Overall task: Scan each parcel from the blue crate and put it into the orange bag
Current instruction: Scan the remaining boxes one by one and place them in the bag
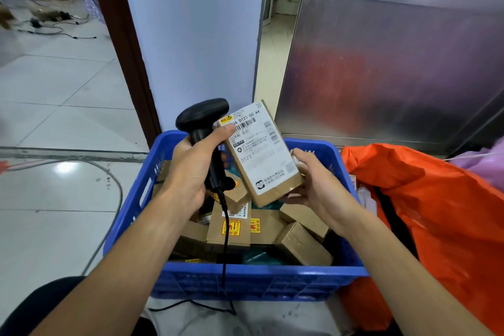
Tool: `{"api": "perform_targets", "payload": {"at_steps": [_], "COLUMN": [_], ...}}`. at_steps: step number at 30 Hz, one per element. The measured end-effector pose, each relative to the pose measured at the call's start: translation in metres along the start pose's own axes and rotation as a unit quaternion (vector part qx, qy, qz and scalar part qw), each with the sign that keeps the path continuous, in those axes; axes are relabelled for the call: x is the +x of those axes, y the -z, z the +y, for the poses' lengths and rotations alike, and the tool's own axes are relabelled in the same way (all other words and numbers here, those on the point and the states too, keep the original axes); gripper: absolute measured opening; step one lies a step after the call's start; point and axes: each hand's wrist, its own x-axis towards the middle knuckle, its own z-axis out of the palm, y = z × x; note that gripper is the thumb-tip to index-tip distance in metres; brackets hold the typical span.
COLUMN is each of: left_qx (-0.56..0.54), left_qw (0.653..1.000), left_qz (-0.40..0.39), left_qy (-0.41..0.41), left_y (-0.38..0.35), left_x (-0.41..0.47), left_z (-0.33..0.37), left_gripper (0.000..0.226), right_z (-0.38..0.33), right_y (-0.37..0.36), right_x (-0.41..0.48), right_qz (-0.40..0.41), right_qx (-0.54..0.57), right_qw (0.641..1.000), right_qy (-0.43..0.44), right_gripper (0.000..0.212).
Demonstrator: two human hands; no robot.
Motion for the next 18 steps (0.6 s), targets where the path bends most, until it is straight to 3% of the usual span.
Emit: {"api": "perform_targets", "payload": {"at_steps": [5, 9, 18], "left_qx": [0.035, 0.057, 0.077], "left_qw": [0.999, 0.997, 0.995], "left_qz": [-0.025, -0.045, -0.052], "left_qy": [0.011, 0.01, 0.02], "left_y": [0.002, -0.001, -0.002], "left_x": [-0.006, -0.011, -0.01], "left_z": [-0.001, -0.002, -0.003], "left_gripper": [0.04, 0.034, 0.038], "right_z": [-0.005, -0.001, -0.004], "right_y": [-0.009, -0.012, -0.011], "right_x": [-0.005, -0.009, -0.008], "right_qz": [-0.011, -0.076, -0.081], "right_qx": [-0.004, 0.025, -0.004], "right_qw": [0.999, 0.996, 0.996], "right_qy": [0.052, 0.035, 0.029], "right_gripper": [0.044, 0.066, 0.061]}}
